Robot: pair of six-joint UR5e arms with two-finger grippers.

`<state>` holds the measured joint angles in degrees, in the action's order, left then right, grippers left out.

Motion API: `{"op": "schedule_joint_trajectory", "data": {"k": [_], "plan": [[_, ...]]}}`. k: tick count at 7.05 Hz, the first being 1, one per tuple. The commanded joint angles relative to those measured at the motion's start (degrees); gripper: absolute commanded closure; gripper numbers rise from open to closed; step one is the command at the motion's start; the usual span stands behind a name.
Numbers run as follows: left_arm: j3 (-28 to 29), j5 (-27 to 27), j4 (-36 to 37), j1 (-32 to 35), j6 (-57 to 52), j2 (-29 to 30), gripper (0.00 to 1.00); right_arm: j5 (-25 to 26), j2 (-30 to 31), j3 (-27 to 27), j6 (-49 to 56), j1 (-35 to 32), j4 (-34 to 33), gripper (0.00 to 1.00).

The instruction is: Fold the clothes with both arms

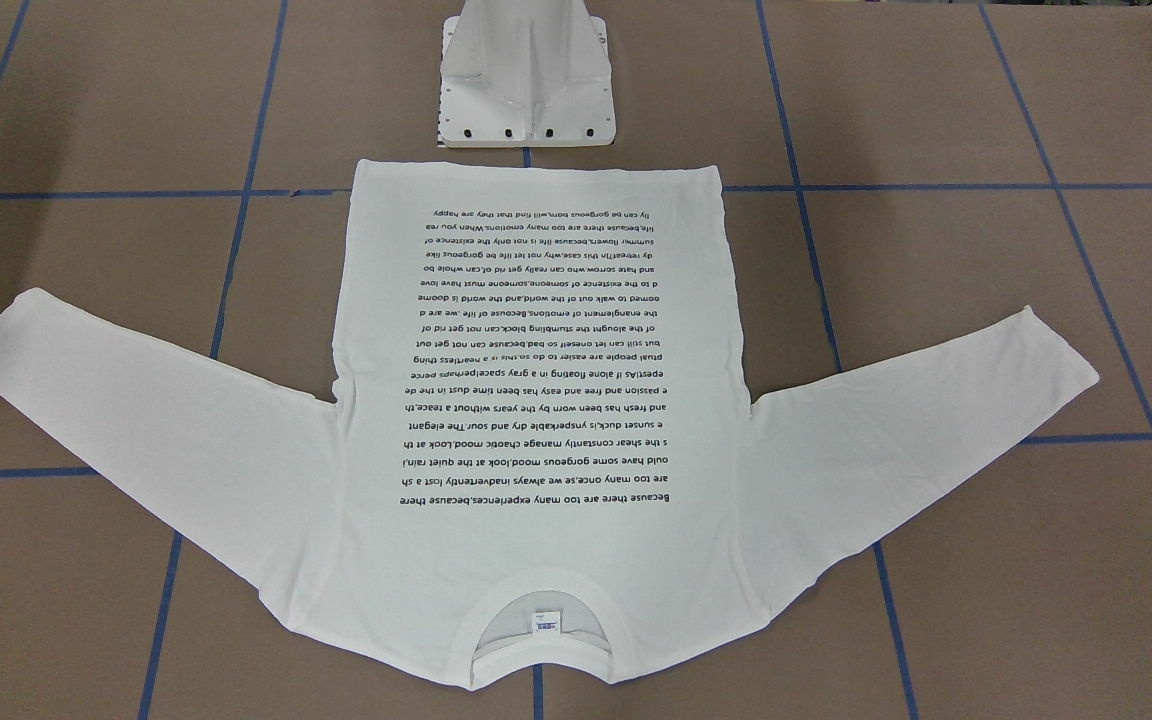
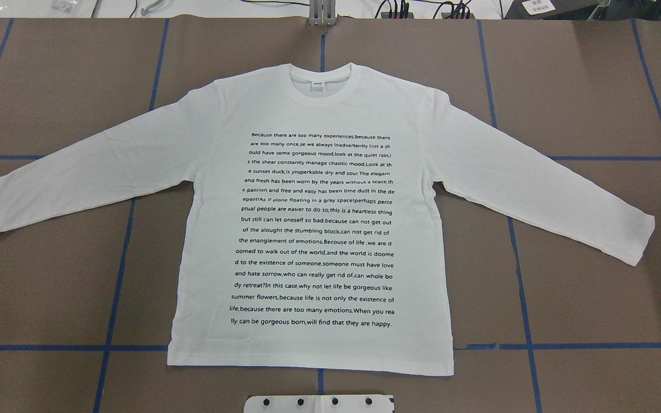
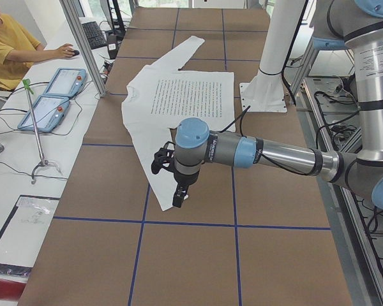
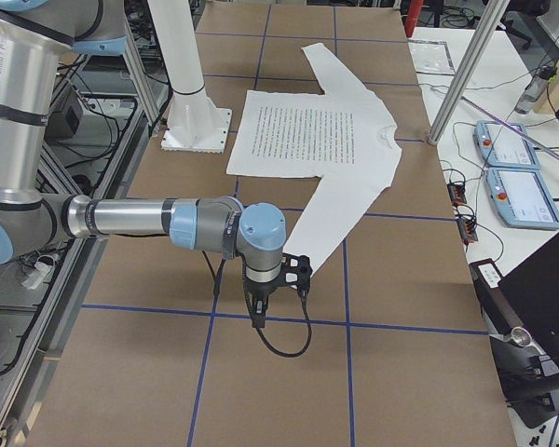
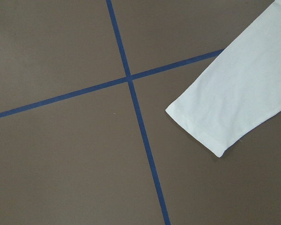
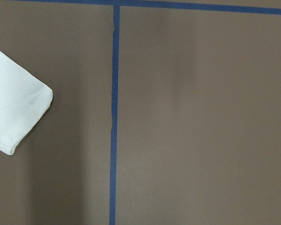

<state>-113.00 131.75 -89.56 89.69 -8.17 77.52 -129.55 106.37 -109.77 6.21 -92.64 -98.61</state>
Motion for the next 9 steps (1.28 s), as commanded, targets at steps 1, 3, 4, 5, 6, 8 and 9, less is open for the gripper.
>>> {"op": "schedule_joint_trajectory", "data": {"k": [1, 3, 4, 5, 6, 8, 9], "plan": [[-1.2, 0.0, 0.0, 0.0, 0.0, 0.1, 0.0, 0.0, 0.0, -0.4, 0.0, 0.0, 0.0, 0.0], [-4.6, 0.0, 0.1, 0.0, 0.0, 0.1, 0.0, 0.2, -0.8, -2.7, 0.0, 0.0, 0.0, 0.0], [-5.6, -0.1, -0.4, 0.0, 0.5, 0.7, 0.0, -0.2, -2.0, -4.2, -0.1, 0.0, 0.0, 0.0], [-5.6, -0.3, -2.4, 0.0, 0.6, 1.7, 0.0, -0.3, -5.4, -6.4, -0.9, 0.1, 0.1, 0.0], [-5.0, -0.3, -5.3, 0.1, 0.7, 3.7, 0.0, -0.2, -8.4, -5.6, -1.1, 0.1, 0.0, 0.0], [-1.5, -0.2, -11.8, 0.3, 0.3, 6.6, 0.0, -1.8, -9.4, -2.8, -1.1, 0.1, 4.4, 0.0], [-1.3, 0.0, -12.2, 0.3, 0.4, 6.5, 0.0, -2.5, -9.3, -1.5, -0.7, 0.3, 8.4, 0.0]]}}
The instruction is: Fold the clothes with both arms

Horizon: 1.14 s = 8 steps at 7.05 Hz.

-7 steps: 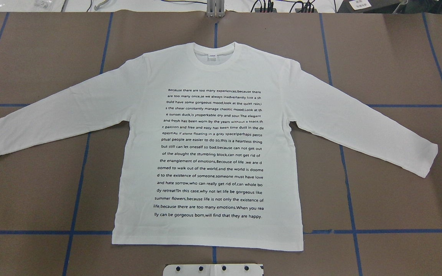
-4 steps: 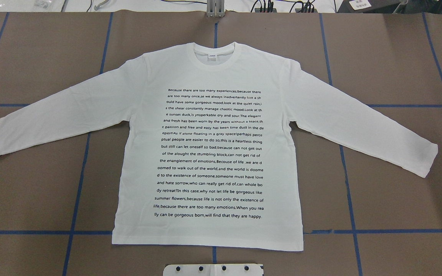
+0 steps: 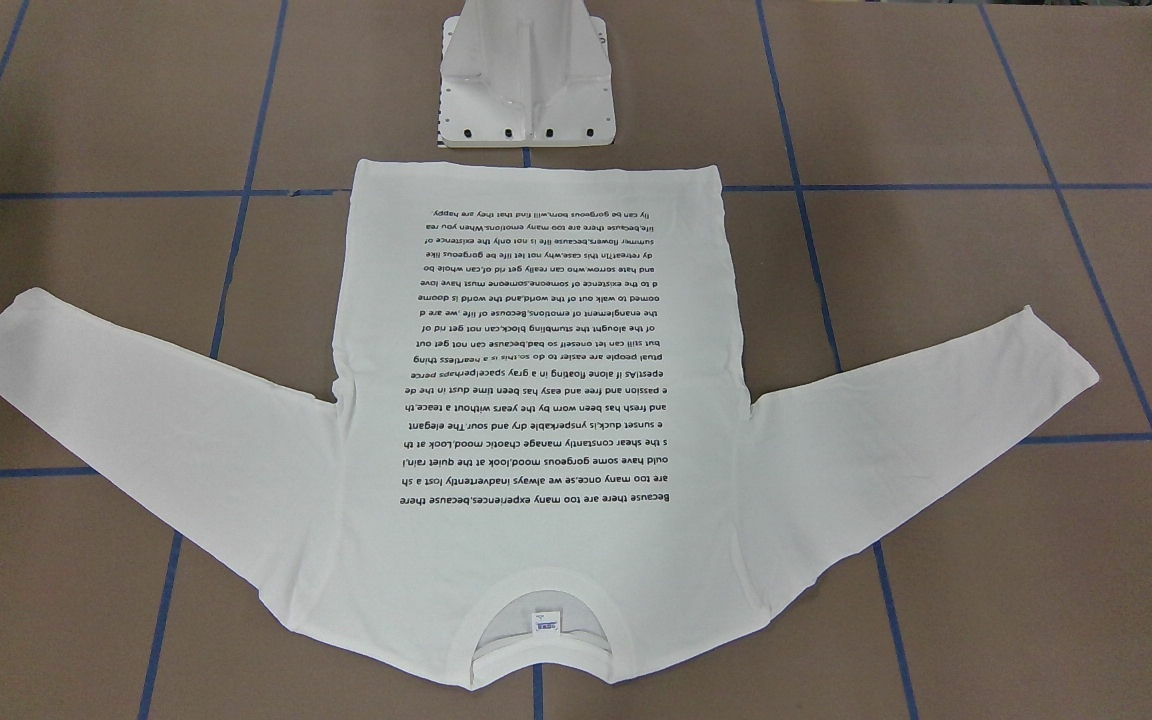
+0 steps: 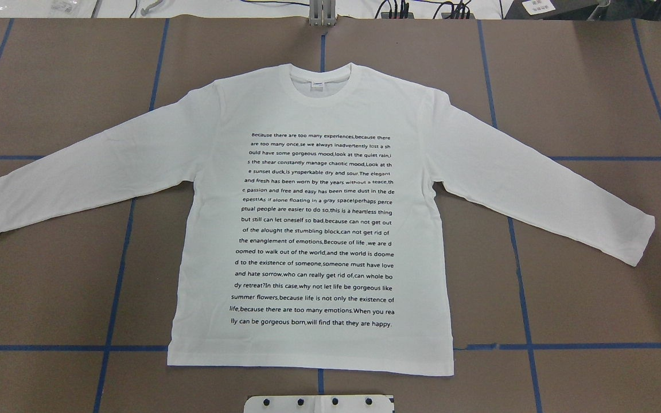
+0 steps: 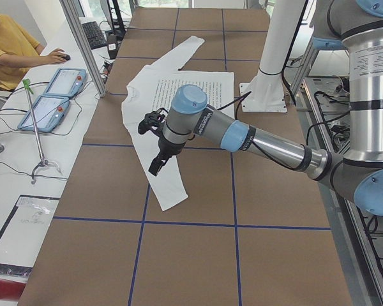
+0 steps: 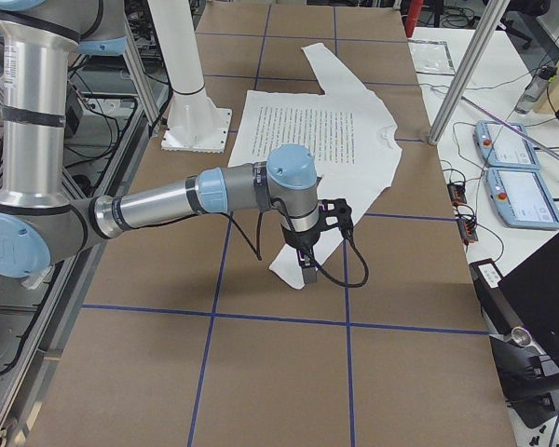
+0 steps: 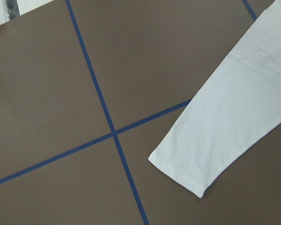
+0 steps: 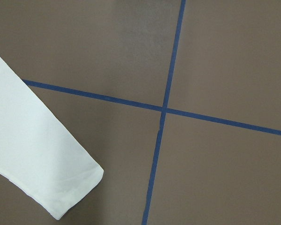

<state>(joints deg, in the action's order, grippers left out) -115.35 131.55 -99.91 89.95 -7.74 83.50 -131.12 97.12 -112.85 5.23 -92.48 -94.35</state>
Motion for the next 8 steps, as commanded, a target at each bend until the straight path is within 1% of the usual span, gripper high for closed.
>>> {"op": "schedule_joint_trajectory", "data": {"k": [1, 2, 3, 4, 5, 6, 7, 8], "plan": [[1.0, 0.3, -1.9, 0.1, 0.1, 0.5, 0.0, -1.0, 0.0, 4.6, -4.4, 4.0, 9.7, 0.0], [0.9, 0.4, -1.9, 0.1, 0.0, 0.3, 0.0, -0.5, 0.1, 7.3, -15.7, 8.2, 19.5, 0.0], [1.0, 0.4, -2.0, 0.1, -0.2, 0.2, 0.0, 1.0, 0.3, 11.0, -27.7, 13.8, 30.8, 0.0], [0.9, 0.4, -2.0, 0.1, -0.2, 0.2, 0.0, 4.1, 0.4, 15.4, -37.7, 18.6, 42.1, 0.0], [0.8, 0.4, -2.0, 0.1, -0.2, 0.1, 0.0, 7.1, 1.8, 20.0, -43.6, 23.0, 52.4, 0.01], [0.8, 0.5, -2.0, 0.1, -0.2, 0.2, 0.0, 8.7, 2.6, 23.0, -47.6, 25.8, 58.9, 0.03], [0.8, 0.5, -2.0, 0.1, -0.3, 0.1, 0.0, 9.7, 2.8, 24.4, -50.0, 28.3, 61.2, 0.12], [0.8, 0.5, -2.0, 0.1, -0.3, 0.1, 0.0, 12.4, 3.4, 25.2, -50.0, 31.5, 61.3, 0.16]]}}
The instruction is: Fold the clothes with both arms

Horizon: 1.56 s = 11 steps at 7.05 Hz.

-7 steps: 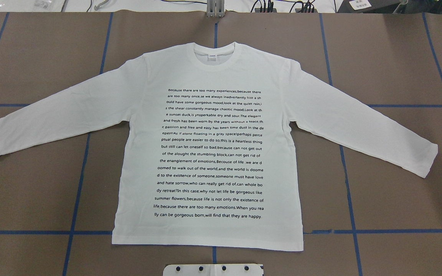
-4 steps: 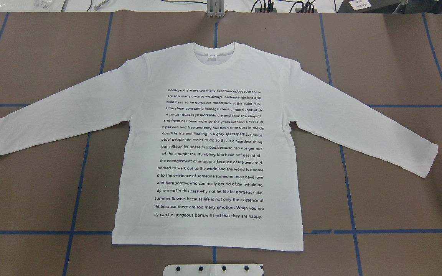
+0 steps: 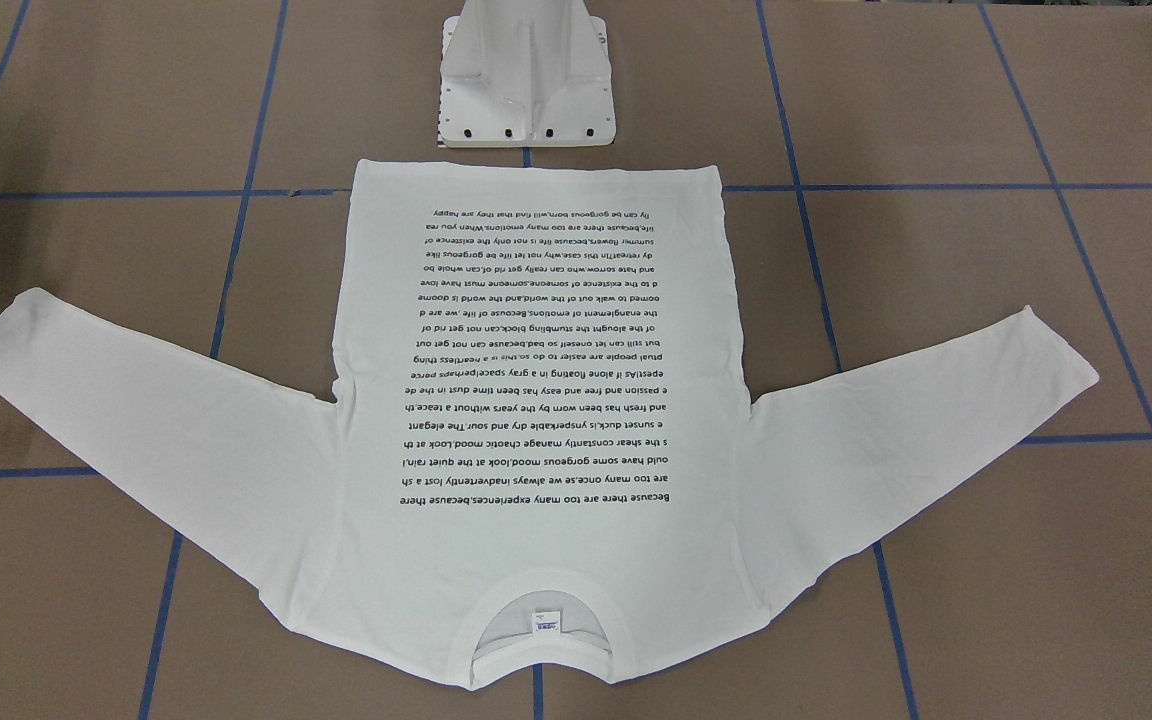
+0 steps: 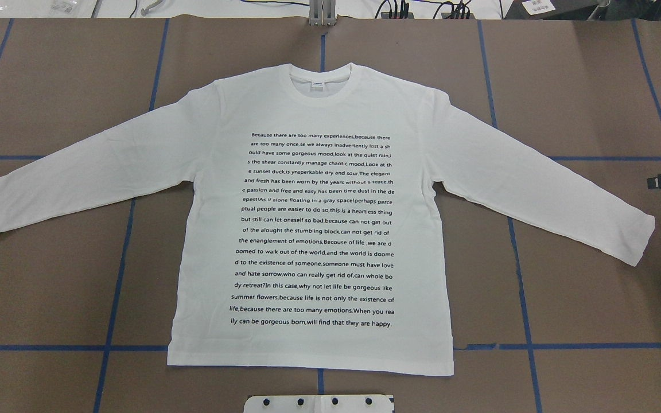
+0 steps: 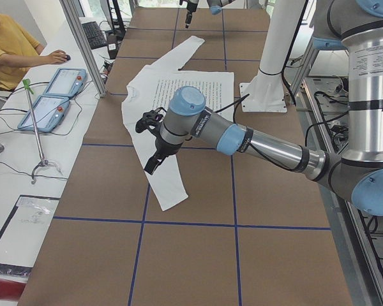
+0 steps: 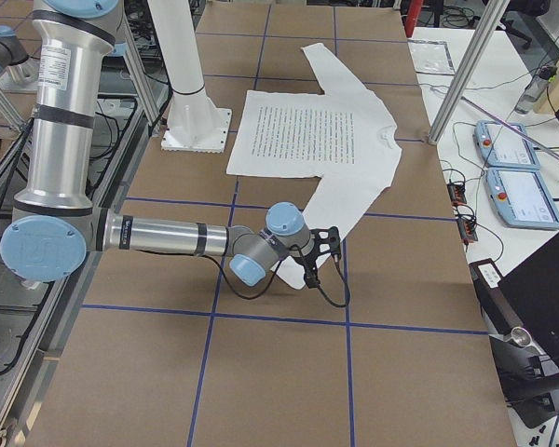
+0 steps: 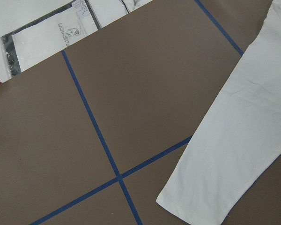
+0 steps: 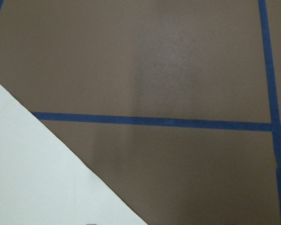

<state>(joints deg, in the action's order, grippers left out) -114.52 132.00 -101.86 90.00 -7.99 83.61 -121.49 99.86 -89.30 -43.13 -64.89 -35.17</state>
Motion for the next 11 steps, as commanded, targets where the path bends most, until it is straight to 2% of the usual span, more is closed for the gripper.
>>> {"op": "schedule_joint_trajectory", "data": {"k": [1, 5, 10, 11], "plan": [[-0.1, 0.0, -0.1, 0.0, -0.1, 0.0, 0.0, 3.2, 0.8, 1.8, -1.8, 5.2, 2.1, 0.19], [-0.1, 0.0, -0.1, 0.0, -0.2, 0.1, 0.0, 3.7, 3.0, 1.9, -1.7, 7.3, 2.1, 0.41], [0.0, 0.0, -0.1, 0.0, -0.2, 0.0, 0.0, 5.1, 2.5, 3.4, -1.2, 8.4, 2.0, 0.43], [0.1, 0.0, -0.1, 0.0, -0.2, 0.0, 0.0, 5.4, 2.5, 3.4, -1.2, 8.4, 2.0, 0.47]]}}
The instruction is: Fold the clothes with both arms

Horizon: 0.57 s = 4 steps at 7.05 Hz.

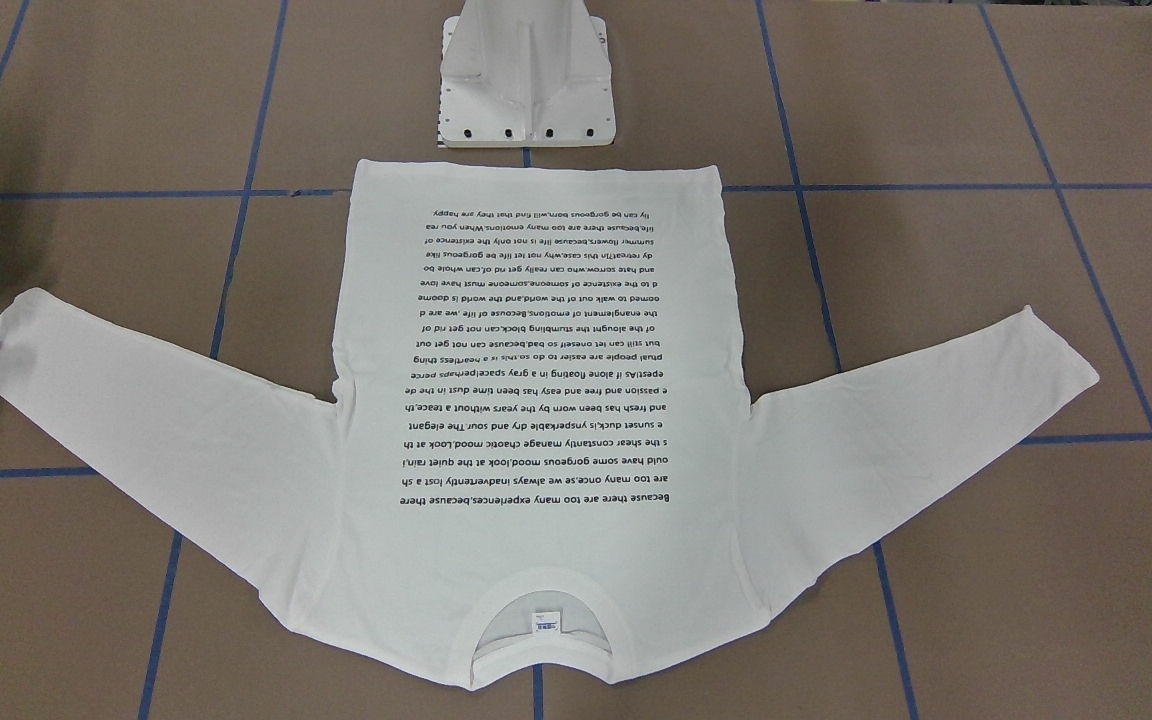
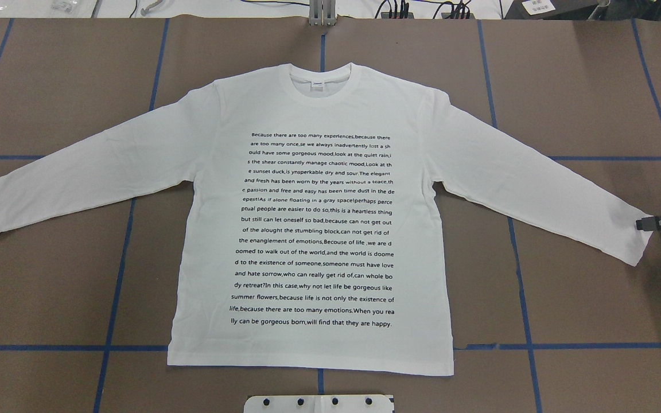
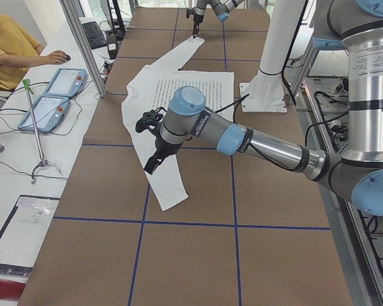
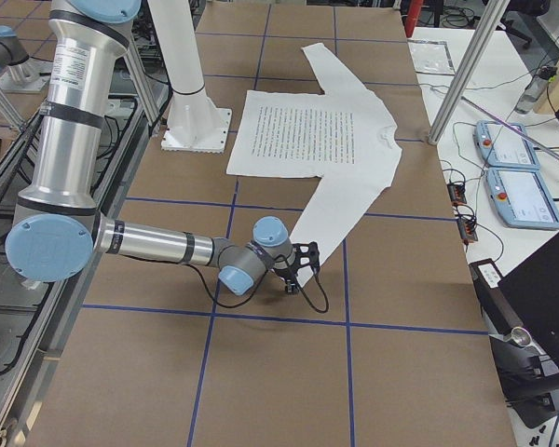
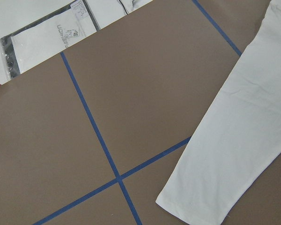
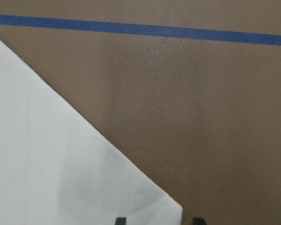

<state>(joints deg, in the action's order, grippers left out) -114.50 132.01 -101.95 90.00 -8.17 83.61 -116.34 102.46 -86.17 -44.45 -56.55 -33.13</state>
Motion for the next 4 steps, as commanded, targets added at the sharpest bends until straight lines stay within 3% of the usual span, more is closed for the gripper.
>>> {"op": "schedule_joint_trajectory", "data": {"k": [1, 2, 3, 4], "plan": [[0.0, 0.0, 0.0, 0.0, 0.0, 0.0, 0.0, 0.2, -0.1, 0.3, 0.2, 0.0, 0.0, 0.51], [0.1, 0.0, 0.0, 0.0, 0.0, 0.0, 0.0, 0.2, -0.1, 0.3, 0.2, 0.0, 0.0, 0.61], [0.0, 0.0, 0.0, 0.0, 0.0, 0.0, 0.0, 0.2, 0.0, 0.3, 0.2, 0.0, 0.0, 0.92], [0.0, 0.0, 0.0, 0.0, 0.0, 0.0, 0.0, 0.2, 0.0, 0.3, 0.1, 0.0, 0.0, 1.0]]}}
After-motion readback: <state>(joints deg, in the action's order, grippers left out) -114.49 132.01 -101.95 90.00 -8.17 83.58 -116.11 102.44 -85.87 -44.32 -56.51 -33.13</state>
